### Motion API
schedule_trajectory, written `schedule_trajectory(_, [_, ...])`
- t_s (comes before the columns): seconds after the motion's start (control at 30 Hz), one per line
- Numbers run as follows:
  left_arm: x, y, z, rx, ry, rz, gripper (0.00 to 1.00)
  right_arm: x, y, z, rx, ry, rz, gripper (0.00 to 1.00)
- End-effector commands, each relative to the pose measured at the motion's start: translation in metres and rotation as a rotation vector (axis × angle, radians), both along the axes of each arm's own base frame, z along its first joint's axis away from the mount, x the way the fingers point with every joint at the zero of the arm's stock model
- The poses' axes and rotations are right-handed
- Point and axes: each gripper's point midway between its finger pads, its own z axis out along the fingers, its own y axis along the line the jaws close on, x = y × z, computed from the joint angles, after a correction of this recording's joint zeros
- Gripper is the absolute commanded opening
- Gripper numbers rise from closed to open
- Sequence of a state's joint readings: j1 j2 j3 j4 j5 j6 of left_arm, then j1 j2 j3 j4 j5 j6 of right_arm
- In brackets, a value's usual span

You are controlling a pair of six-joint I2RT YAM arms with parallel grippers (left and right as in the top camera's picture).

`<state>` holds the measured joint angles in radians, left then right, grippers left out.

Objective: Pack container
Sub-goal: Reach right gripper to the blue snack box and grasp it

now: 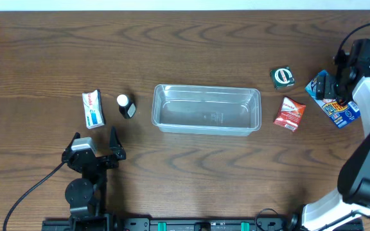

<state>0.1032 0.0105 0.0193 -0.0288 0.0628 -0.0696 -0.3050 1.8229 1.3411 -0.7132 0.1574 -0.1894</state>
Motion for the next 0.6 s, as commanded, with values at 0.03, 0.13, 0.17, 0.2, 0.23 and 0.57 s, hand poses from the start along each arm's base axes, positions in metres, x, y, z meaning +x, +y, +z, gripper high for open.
schedule_trajectory(0.03, [-0.001,0.000,-0.015,0.012,0.048,-0.003,0.98,0.002,-0.003,-0.014,0.021,0.023,-0.001,0.79])
schedule_trajectory(0.13, [-0.001,0.000,-0.015,0.011,0.047,-0.003,0.98,0.005,-0.004,-0.013,0.017,0.011,-0.001,0.47])
schedule_trajectory(0.17, [-0.001,0.000,-0.015,0.012,0.047,-0.003,0.98,0.005,-0.005,-0.012,0.015,0.008,-0.001,0.40])
schedule_trajectory(0.2, [-0.001,0.000,-0.015,0.012,0.047,-0.003,0.98,0.005,-0.004,-0.012,0.015,0.007,-0.001,0.34])
schedule_trajectory(0.23, [-0.001,0.000,-0.015,0.012,0.047,-0.003,0.98,0.005,-0.004,-0.012,0.016,0.006,-0.002,0.29])
schedule_trajectory(0.57, [-0.001,0.000,-0.015,0.012,0.047,-0.003,0.98,0.009,0.001,0.013,0.020,-0.066,-0.049,0.01])
